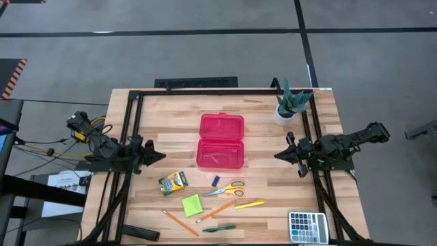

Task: Pack school essentials
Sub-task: Put the yellow scissors into the supply box

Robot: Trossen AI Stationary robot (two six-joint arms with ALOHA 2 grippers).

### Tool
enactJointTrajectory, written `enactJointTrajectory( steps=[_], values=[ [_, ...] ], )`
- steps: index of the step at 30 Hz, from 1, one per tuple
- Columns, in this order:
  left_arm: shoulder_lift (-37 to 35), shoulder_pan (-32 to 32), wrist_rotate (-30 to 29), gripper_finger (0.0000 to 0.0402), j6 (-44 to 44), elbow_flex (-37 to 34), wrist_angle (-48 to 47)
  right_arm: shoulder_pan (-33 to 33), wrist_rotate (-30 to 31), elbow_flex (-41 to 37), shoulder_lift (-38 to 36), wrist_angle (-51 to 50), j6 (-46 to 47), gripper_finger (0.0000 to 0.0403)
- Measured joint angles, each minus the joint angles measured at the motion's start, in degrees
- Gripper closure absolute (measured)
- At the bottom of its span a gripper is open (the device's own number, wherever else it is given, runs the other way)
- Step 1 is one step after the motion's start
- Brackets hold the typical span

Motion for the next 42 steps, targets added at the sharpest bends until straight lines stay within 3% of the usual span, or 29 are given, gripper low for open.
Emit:
enactJointTrajectory(
  steps=[5, 13, 17, 24, 27, 31, 35, 42],
  values=[
    [0.0, 0.0, -3.32, 0.0401, -8.65, 0.0, 0.1, 0.0, 0.0, 0.01, 0.0, 0.0, -0.01, 0.0396],
    [0.02, 0.0, -7.53, 0.0388, -15.58, 0.0, 1.26, -0.02, 0.03, 0.01, 0.0, 0.07, -0.01, 0.0396],
    [0.04, 0.0, -5.94, 0.0344, -13.84, 0.0, 6.33, 0.12, 0.09, -0.07, 0.0, 0.62, 2.37, 0.0396],
    [0.06, -0.01, -2.17, 0.0242, -1.3, 0.01, 28.35, 0.23, 0.17, -0.04, 0.02, 4.87, 25.78, 0.0396],
    [1.62, -0.01, -2.81, 0.0203, 2.08, 2.24, 31.19, -0.25, 0.17, -0.04, 0.02, 5.12, 31.7, 0.0396],
    [8.65, 0.0, -3.78, 0.0169, 4.81, 9.47, 27.39, -0.42, 0.17, -0.04, 0.02, 5.11, 37.29, 0.0396],
    [20.17, 0.0, -5.84, 0.0159, 6.11, 18.84, 21.45, -0.42, 0.15, -0.04, 0.02, 5.17, 37.63, 0.0396],
    [44.07, 0.39, -3.48, 0.0165, -6.69, 37.78, 1.47, -0.39, 0.13, -0.04, 0.02, 4.9, 42.22, 0.0396]
  ],
)
